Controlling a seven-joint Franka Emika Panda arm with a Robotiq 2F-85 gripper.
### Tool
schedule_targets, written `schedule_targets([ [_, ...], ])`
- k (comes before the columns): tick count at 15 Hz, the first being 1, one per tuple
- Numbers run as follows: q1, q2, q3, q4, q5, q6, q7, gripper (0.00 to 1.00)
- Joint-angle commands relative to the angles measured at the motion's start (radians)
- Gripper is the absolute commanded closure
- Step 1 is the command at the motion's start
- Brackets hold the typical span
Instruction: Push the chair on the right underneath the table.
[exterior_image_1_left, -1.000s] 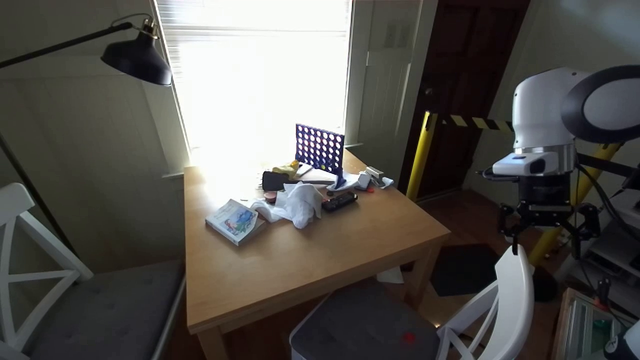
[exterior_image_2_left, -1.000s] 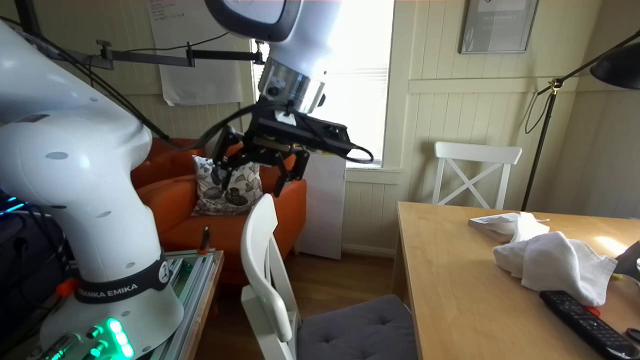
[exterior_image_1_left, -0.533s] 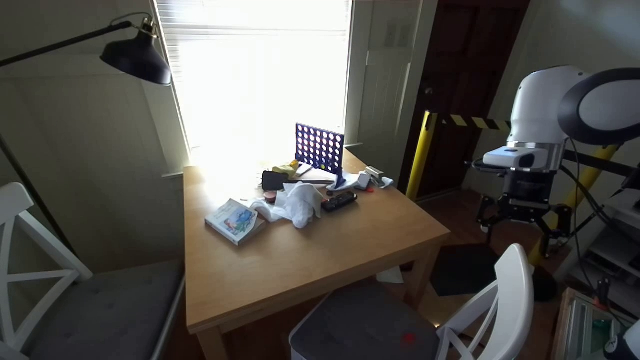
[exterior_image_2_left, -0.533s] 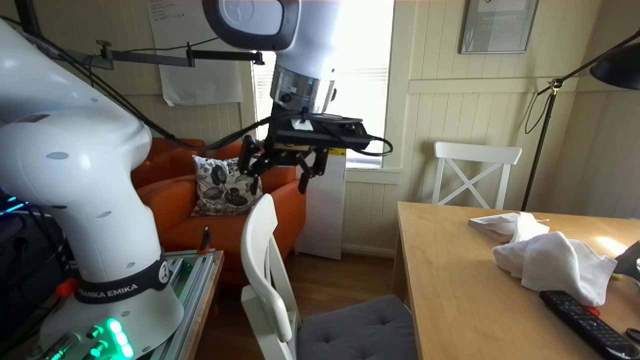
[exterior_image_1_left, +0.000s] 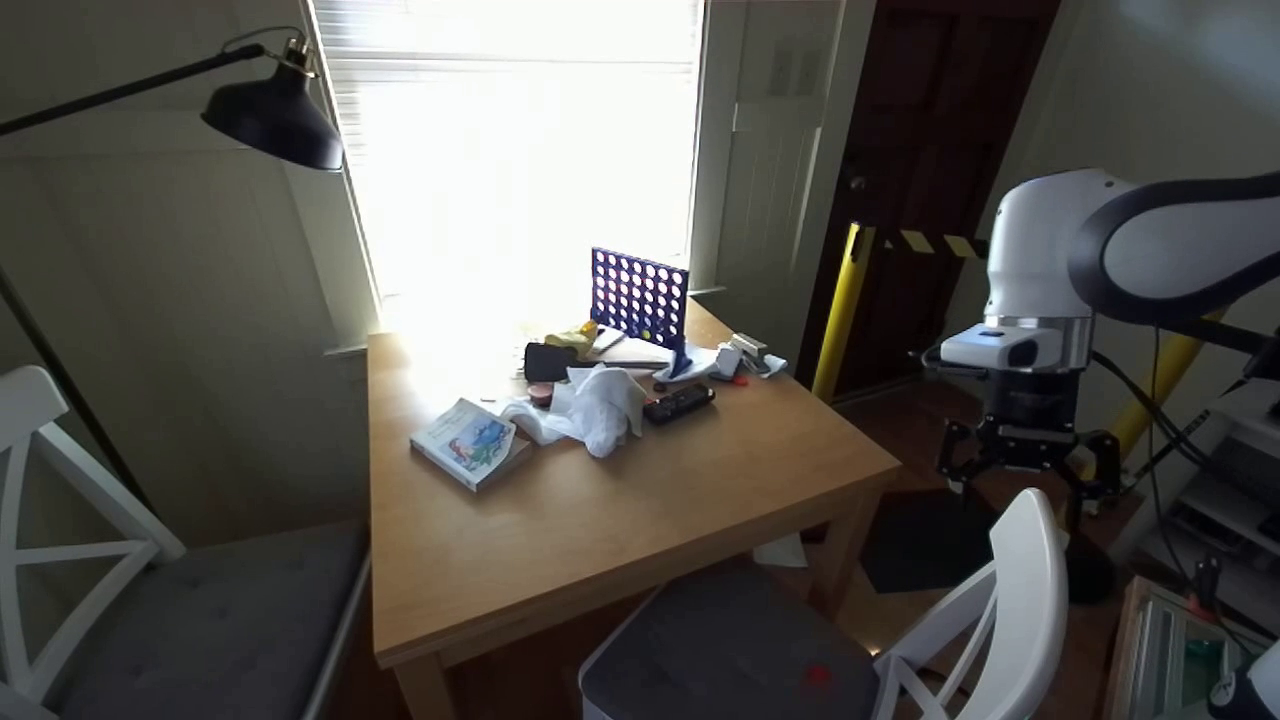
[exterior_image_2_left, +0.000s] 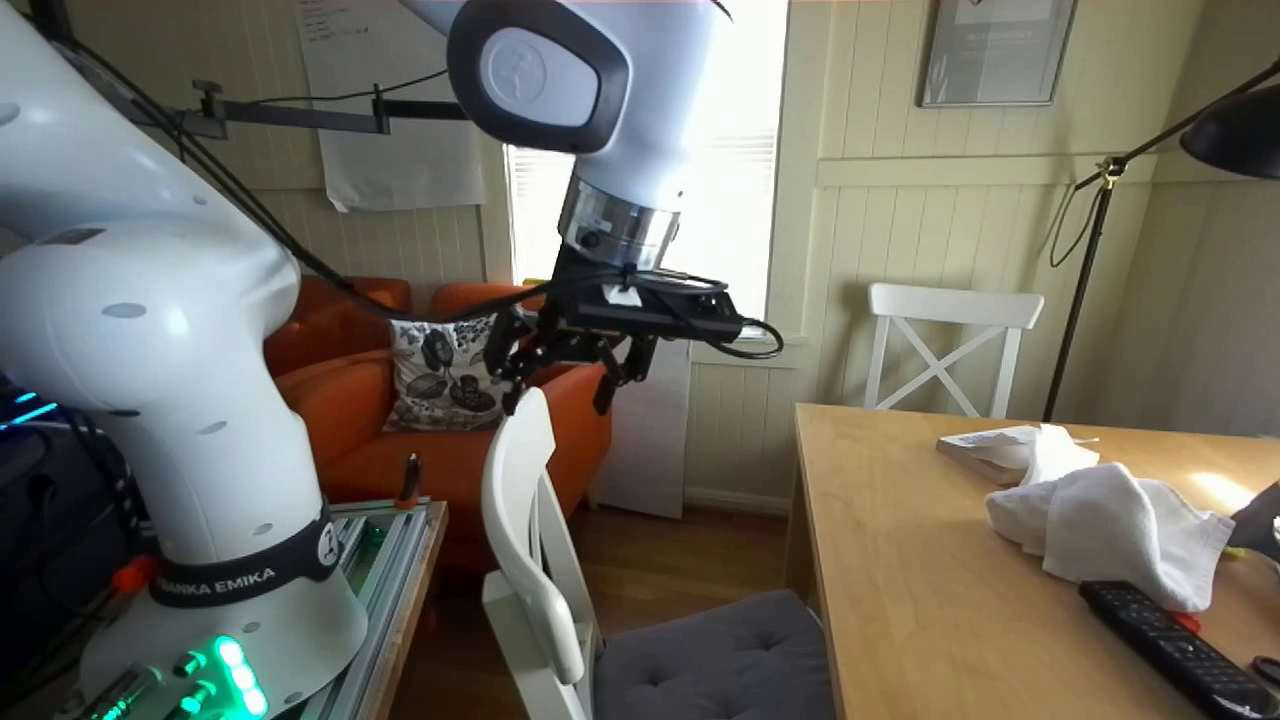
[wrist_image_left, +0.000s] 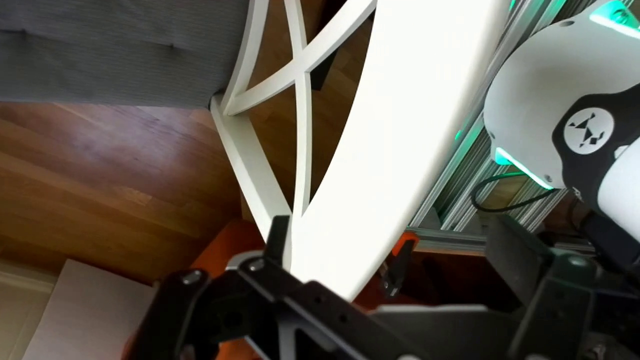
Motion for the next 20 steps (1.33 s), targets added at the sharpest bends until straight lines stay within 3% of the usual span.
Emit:
schedule_targets([
  [1, 0.014, 0.087, 0.011, 0.001, 0.037, 0.027, -0.048, 0.00],
  [10, -0.001, 0.243, 0.021, 0.001, 0.098, 0.042, -0.123, 0.00],
  [11, -0.016, 0.193, 0.039, 0.001, 0.065, 0.021, -0.090, 0.00],
  [15, -0.020, 0.232, 0.041, 0.002, 0.078, 0.022, -0.106, 0.00],
  [20, -0.018, 0.319, 0.086, 0.002, 0.073, 0.155, -0.047, 0.00],
])
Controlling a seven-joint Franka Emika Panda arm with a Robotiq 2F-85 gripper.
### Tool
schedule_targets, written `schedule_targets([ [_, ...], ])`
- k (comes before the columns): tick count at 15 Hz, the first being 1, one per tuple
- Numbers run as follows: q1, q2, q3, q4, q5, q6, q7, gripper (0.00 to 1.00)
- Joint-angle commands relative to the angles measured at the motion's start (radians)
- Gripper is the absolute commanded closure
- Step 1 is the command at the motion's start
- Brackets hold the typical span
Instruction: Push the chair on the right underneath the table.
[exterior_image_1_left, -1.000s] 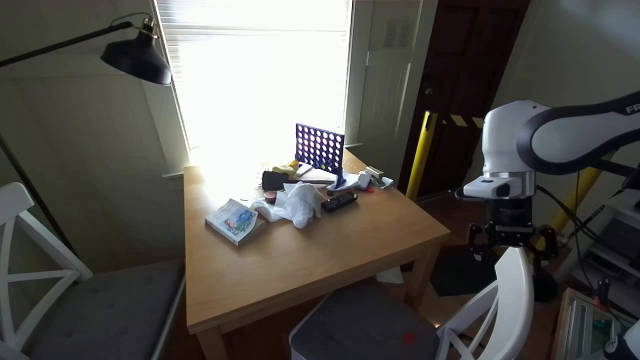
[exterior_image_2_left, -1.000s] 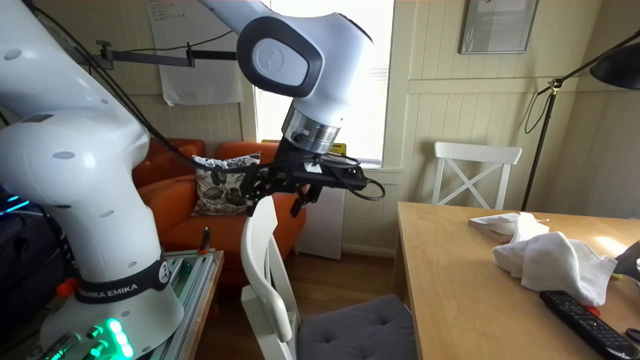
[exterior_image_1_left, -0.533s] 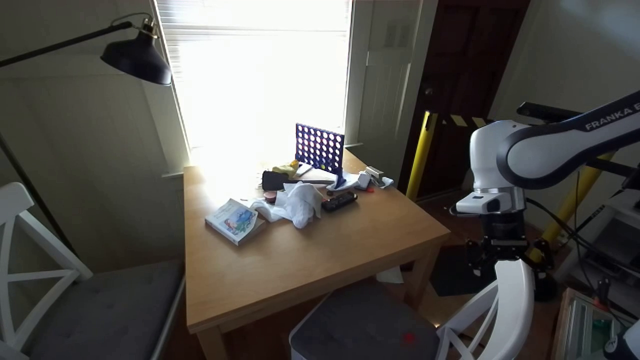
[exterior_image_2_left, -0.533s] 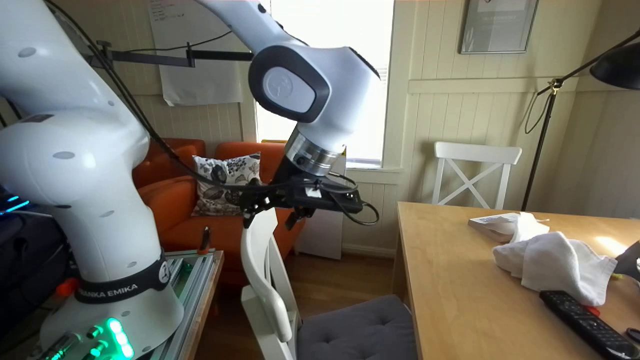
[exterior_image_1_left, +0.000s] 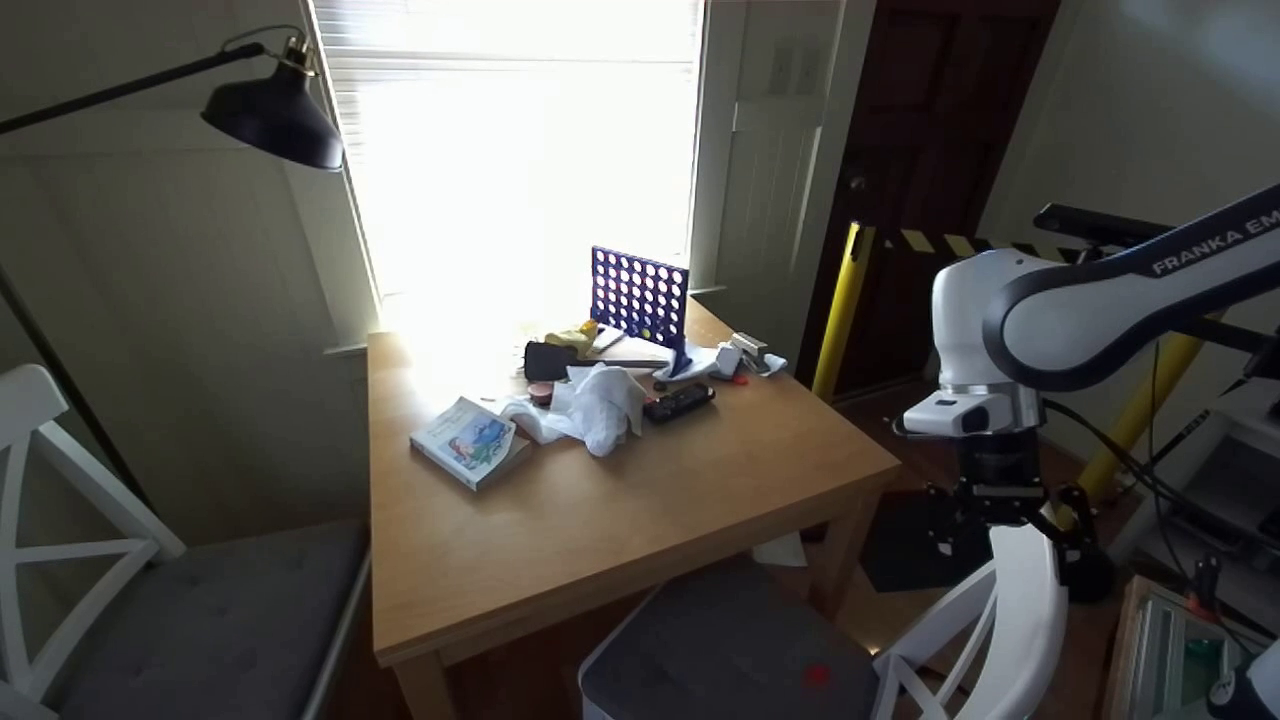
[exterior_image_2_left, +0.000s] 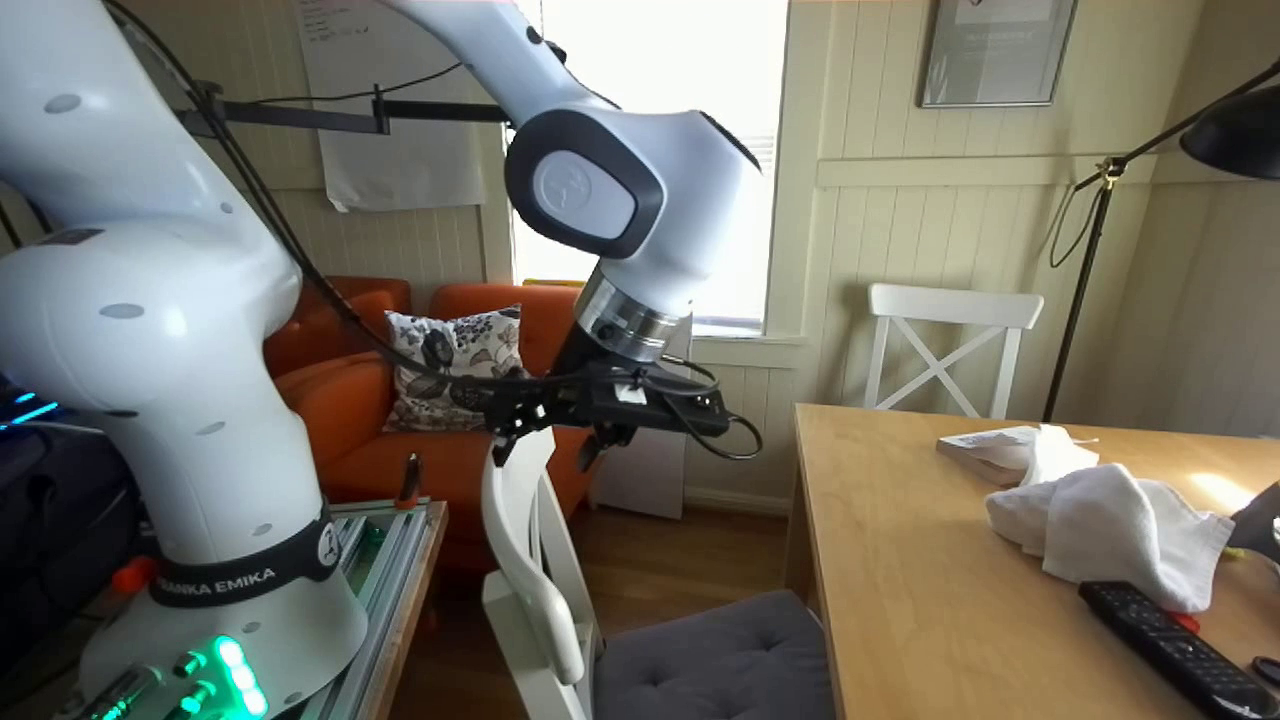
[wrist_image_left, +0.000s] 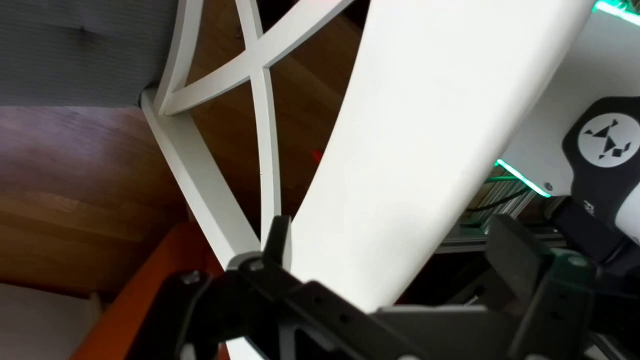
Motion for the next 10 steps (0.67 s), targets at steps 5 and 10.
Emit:
schedule_targets([
  [5, -0.018, 0.137, 0.060, 0.001, 0.002, 0.149, 0.027, 0.00],
  [10, -0.034, 0.116, 0.072, 0.005, -0.019, 0.118, 0.097, 0.00],
])
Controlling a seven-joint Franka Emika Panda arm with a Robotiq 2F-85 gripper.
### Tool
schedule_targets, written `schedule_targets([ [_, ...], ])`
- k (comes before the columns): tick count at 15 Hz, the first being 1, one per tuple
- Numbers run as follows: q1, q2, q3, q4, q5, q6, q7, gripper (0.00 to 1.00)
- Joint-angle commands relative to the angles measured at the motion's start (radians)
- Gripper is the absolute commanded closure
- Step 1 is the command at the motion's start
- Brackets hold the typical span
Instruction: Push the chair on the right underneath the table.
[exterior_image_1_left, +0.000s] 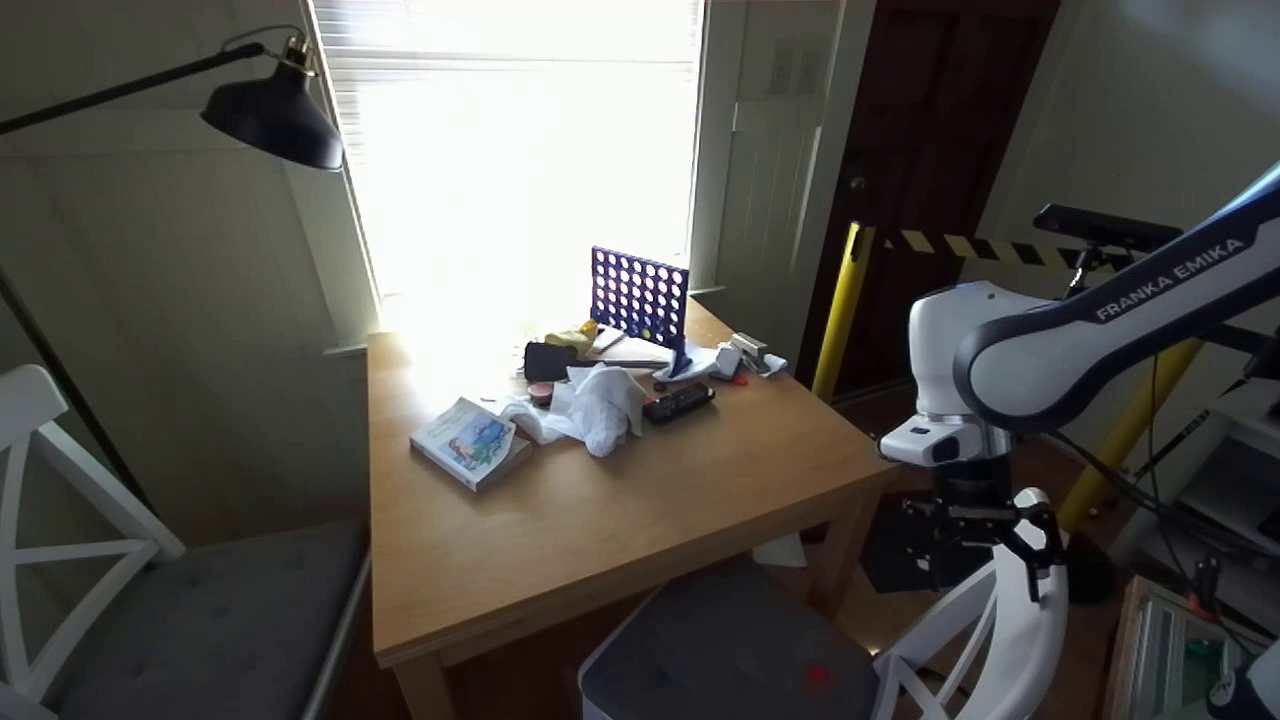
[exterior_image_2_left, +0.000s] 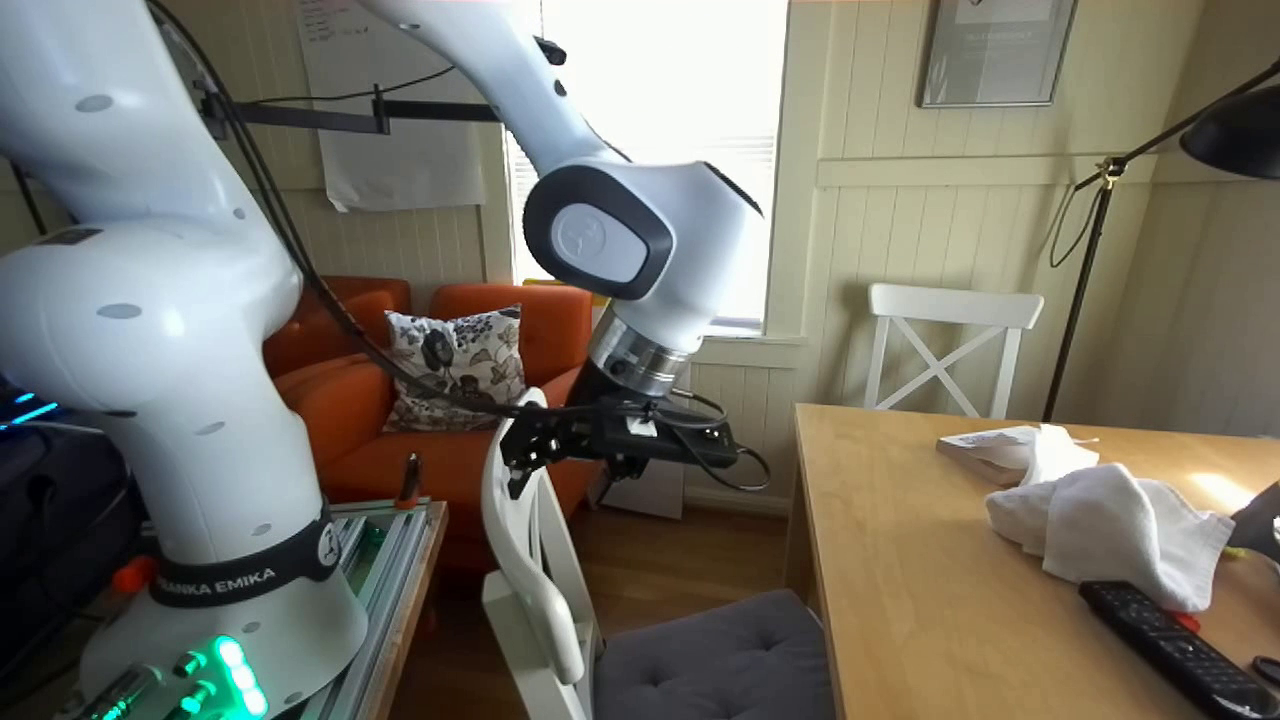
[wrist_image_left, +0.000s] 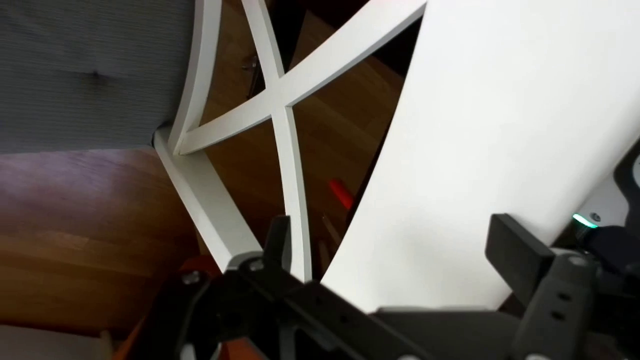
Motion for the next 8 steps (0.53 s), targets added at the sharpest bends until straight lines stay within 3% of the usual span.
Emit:
schedule_targets([
  [1, -0.025, -0.013, 0.033, 0.002, -0.029, -0.020, 0.085, 0.00],
  [8, -0.004, -0.104, 0.100, 0.025, -0.102, -0.187, 0.231, 0.00],
])
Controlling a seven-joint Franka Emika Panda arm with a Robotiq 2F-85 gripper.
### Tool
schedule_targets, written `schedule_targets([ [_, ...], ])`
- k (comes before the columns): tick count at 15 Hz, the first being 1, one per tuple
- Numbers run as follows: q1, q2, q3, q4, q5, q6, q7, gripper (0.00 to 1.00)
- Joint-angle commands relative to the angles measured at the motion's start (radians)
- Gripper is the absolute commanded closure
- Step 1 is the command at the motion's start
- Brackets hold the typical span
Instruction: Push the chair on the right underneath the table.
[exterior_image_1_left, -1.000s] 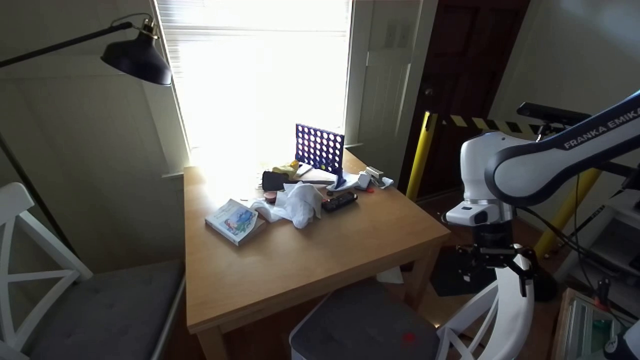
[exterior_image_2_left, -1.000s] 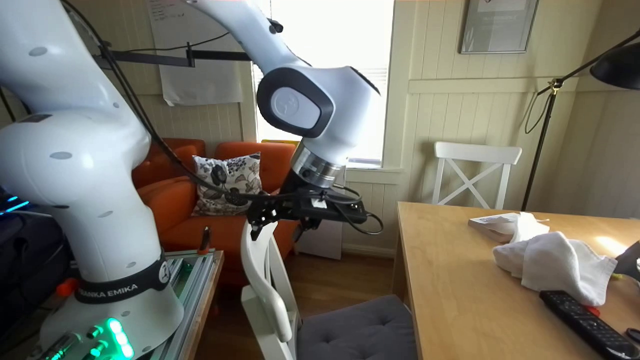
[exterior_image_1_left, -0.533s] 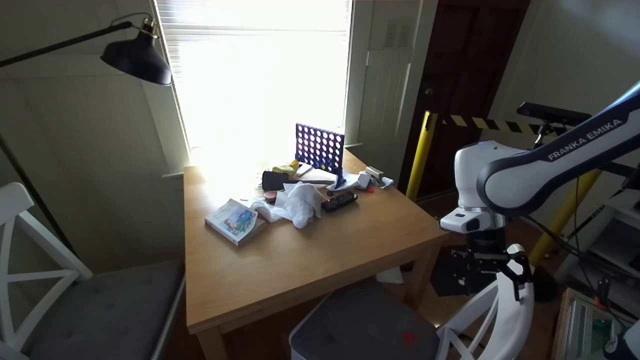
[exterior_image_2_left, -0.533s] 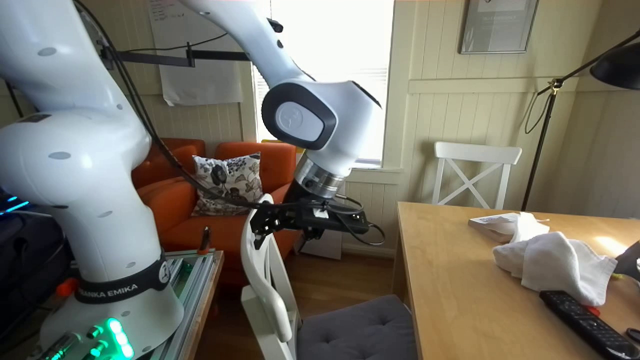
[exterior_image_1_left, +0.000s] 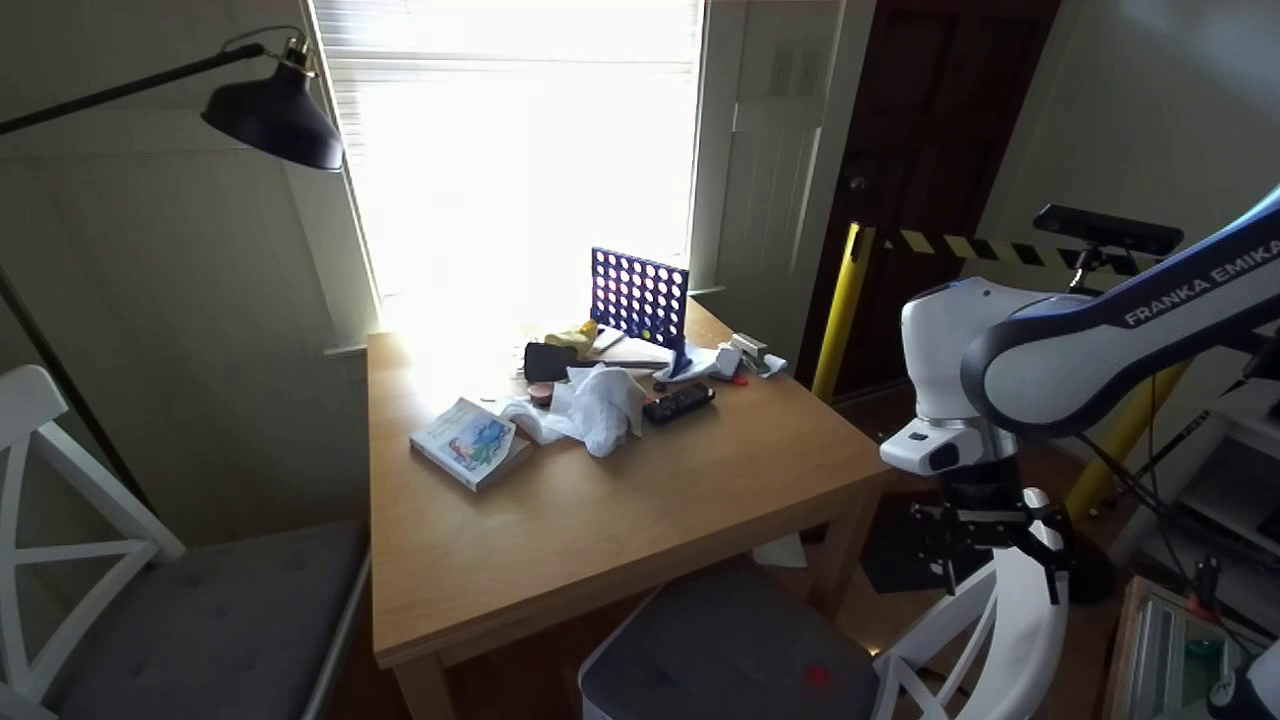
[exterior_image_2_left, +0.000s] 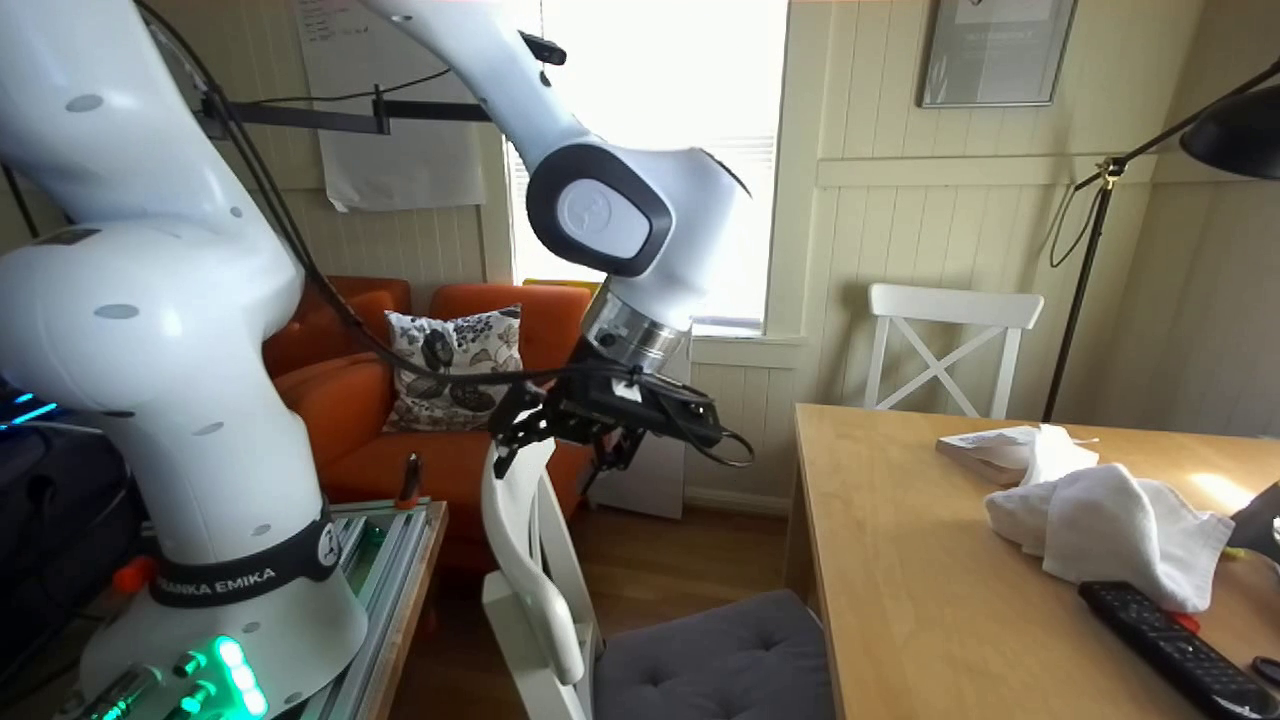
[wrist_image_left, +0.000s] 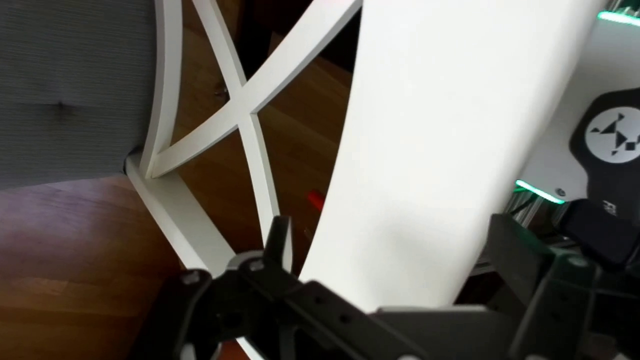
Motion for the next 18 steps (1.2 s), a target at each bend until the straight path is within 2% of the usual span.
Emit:
schedule_targets([
  [1, 0.006, -0.076, 0.034, 0.018, -0.059, -0.132, 0.083, 0.00],
  [4, 0.011, -0.101, 0.038, -0.003, -0.094, -0.151, 0.073, 0.00],
  [9, 0.011, -0.058, 0.015, 0.005, -0.089, -0.034, 0.026, 0.00],
  [12, 0.009, -0.040, 0.007, 0.005, -0.085, -0.005, 0.015, 0.00],
  [18, 0.006, 0.012, 0.006, 0.004, -0.091, -0.068, -0.007, 0.00],
])
